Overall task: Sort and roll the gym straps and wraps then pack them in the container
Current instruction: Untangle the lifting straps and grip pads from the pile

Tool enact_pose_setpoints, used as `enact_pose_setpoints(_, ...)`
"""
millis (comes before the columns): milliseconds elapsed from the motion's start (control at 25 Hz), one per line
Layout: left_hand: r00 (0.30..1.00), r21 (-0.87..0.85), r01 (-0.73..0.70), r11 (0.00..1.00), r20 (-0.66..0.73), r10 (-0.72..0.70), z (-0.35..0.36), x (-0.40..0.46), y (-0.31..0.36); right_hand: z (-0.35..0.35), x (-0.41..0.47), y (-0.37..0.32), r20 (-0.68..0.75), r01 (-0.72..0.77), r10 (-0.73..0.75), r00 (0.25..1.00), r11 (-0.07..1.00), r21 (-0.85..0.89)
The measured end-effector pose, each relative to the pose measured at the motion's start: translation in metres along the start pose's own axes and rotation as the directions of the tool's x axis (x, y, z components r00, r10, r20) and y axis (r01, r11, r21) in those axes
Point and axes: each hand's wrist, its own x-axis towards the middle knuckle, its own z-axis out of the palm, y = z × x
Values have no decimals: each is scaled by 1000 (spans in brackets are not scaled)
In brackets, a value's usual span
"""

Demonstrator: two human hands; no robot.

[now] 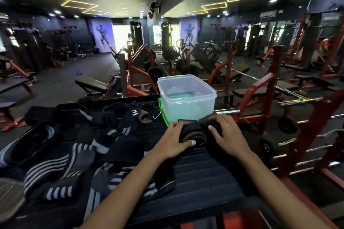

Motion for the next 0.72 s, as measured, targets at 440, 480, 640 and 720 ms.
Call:
enact_pose_setpoints(440,995,250,2,968,94,-26,2,2,3,-1,-4,-1,36,40,-38,999,998,-51)
enact_pose_setpoints(480,997,241,-4,970,73,-14,-2,-1,3,-1,-3,-3,28,40,-39,999,998,-48)
enact_pose_setpoints(640,995,107,-64,992,-70,72,-33,-15,-3,4,11,-29,0,91,-91,996,996,-6)
enact_pose_setpoints(720,984,132,-95,987,-139,113,-56,-24,-15,16,24,-55,21,124,-125,992,991,55)
